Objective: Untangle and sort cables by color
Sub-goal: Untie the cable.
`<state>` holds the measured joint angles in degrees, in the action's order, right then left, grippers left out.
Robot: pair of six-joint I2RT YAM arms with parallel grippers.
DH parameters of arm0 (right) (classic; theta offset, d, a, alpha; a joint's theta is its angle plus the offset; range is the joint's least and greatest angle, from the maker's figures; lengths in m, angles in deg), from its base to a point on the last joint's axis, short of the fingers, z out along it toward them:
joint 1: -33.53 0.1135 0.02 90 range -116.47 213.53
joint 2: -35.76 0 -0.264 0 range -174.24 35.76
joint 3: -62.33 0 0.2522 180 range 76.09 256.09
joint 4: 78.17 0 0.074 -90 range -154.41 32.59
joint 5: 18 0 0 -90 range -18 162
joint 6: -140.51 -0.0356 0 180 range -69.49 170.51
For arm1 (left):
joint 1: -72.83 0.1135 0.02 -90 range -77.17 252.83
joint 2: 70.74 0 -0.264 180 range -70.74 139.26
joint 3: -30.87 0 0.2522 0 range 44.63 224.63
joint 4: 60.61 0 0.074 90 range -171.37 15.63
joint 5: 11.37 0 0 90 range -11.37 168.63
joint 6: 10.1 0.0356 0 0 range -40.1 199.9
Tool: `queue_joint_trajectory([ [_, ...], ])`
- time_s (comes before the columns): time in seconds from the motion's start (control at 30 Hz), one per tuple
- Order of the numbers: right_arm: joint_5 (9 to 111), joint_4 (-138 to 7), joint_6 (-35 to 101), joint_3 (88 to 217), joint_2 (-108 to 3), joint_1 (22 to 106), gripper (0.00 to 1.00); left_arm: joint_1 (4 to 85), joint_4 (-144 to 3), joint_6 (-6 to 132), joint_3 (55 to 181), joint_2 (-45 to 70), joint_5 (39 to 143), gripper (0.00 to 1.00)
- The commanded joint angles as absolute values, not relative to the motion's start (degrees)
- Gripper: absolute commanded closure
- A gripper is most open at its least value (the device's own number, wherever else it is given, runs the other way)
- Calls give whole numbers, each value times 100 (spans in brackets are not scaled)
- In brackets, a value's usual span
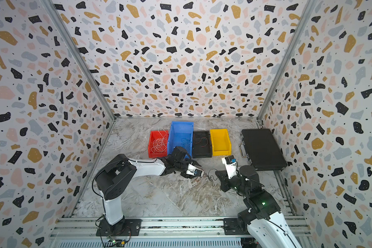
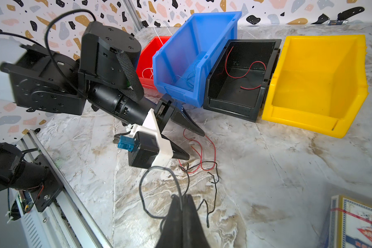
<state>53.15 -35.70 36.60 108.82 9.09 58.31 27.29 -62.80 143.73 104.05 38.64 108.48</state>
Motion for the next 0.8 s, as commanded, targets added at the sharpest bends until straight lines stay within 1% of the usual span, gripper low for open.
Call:
queue_joint_trajectory([
  [0.0, 5251, -3674, 3644, 10857, 904, 5843, 98, 2748, -6159, 14334, 10527, 4003, 11064, 44],
  [0.03, 5243, -3681, 3638, 10860, 902, 5845, 98, 2748, -6208, 14343, 10551, 4026, 11093, 50],
  [0.13, 5249, -3689, 3644, 10861, 917, 5848, 98, 2748, -6309, 14266, 10614, 4040, 11196, 61],
  [0.17, 5262, -3673, 3637, 10857, 931, 5841, 98, 2749, -6285, 14252, 10609, 4046, 11198, 62],
  [0.27, 5267, -3674, 3641, 10845, 944, 5842, 98, 2815, -5967, 14078, 10513, 4037, 11320, 59],
  [0.33, 5266, -3681, 3644, 10852, 931, 5849, 98, 2818, -5958, 14063, 10518, 4053, 11370, 59],
  [0.4, 5248, -3677, 3639, 10857, 935, 5840, 98, 2823, -6095, 14078, 10614, 4117, 11380, 64],
  [0.47, 5249, -3675, 3636, 10846, 953, 5843, 98, 2827, -6295, 14075, 10730, 4216, 11328, 66],
  [0.63, 5251, -3683, 3639, 10852, 948, 5847, 98, 2885, -6160, 14012, 10662, 4255, 11298, 66],
  [0.67, 5249, -3694, 3639, 10846, 948, 5843, 98, 2904, -6169, 13986, 10680, 4249, 11340, 70],
  [0.73, 5245, -3690, 3648, 10852, 948, 5847, 98, 2923, -6264, 13969, 10744, 4233, 11348, 89],
  [0.77, 5254, -3681, 3650, 10852, 953, 5848, 98, 2915, -6254, 13928, 10762, 4227, 11327, 93],
])
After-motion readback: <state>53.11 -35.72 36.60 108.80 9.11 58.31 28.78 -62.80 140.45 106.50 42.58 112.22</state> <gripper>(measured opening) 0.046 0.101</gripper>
